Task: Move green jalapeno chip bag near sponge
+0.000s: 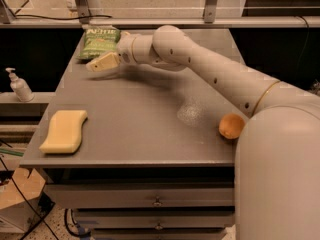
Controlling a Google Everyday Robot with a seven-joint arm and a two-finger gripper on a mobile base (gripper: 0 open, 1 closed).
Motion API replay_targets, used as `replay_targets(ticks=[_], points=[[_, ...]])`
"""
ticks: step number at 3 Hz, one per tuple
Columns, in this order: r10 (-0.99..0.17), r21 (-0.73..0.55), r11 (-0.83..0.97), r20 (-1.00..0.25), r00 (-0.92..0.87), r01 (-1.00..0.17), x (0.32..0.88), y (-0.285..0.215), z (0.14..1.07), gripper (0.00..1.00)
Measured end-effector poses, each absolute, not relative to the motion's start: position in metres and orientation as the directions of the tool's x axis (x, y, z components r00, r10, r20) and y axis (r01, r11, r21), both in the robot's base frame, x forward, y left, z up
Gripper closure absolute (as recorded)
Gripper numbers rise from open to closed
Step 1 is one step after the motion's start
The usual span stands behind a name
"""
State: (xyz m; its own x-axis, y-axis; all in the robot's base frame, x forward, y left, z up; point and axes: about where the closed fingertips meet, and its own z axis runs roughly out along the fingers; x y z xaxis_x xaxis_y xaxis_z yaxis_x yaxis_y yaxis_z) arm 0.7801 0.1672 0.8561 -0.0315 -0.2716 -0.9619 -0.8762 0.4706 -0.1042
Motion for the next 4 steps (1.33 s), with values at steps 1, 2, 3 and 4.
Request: replay_targets(ticks=[1, 2, 3, 4], points=[[-0.272, -0.102, 0.464, -0.962, -0.032, -0.88, 0.788, 0.181, 0.85, 0.0], [-0.268, -0.086, 0.473, -0.962, -0.051, -0.877, 0.797, 0.188, 0.843, 0.0], [-0.264, -0.075, 0.493, -0.962, -0.067, -0.867, 0.804, 0.187, 0.841, 0.17], [-0.268, -0.077, 0.507, -0.961, -0.072, -0.858, 0.807, 0.183, 0.844, 0.41]])
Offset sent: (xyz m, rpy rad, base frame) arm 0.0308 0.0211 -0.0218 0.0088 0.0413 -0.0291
